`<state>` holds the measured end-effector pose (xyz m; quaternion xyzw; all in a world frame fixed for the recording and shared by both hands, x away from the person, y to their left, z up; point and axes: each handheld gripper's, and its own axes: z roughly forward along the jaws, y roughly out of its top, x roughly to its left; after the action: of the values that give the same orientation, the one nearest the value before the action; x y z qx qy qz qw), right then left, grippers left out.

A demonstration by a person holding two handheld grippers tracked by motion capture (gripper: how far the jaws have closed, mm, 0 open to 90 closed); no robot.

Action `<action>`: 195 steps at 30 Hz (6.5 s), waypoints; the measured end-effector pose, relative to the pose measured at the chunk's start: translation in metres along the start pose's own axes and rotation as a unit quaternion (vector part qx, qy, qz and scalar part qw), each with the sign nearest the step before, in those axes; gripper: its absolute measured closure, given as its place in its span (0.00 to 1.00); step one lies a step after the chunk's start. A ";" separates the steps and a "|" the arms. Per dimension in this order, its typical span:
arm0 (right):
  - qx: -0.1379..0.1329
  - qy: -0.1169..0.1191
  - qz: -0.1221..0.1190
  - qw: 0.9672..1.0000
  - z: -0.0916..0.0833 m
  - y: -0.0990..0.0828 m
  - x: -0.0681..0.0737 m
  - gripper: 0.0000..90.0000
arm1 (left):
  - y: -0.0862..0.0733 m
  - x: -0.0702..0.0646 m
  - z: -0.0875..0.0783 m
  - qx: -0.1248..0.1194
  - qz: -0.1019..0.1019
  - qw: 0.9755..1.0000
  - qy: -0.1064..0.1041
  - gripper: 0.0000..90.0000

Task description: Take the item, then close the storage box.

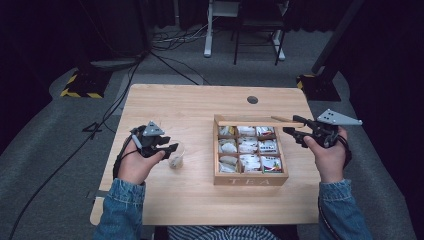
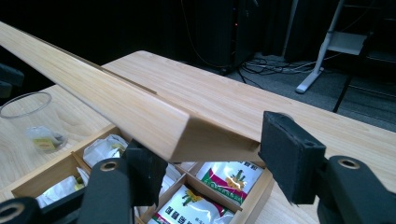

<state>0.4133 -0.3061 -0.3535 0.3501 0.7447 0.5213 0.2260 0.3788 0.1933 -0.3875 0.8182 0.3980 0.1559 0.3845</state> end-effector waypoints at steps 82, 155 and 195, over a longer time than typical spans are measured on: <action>0.137 -0.001 -0.002 0.991 -0.028 -0.020 0.031 0.50 | -0.102 0.055 0.033 0.096 -0.084 0.988 0.084 0.37; 0.246 0.038 -0.010 0.968 -0.019 -0.075 0.047 0.49 | -0.103 0.054 0.039 0.085 -0.062 0.991 0.080 0.31; 0.115 0.028 -0.011 0.993 -0.017 -0.049 0.007 0.20 | -0.117 0.049 0.039 0.037 -0.056 0.995 0.078 0.23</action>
<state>0.3828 -0.3220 -0.3929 0.3506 0.8098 0.4391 0.1687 0.3691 0.2565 -0.5039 0.7936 0.4778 0.1822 0.3296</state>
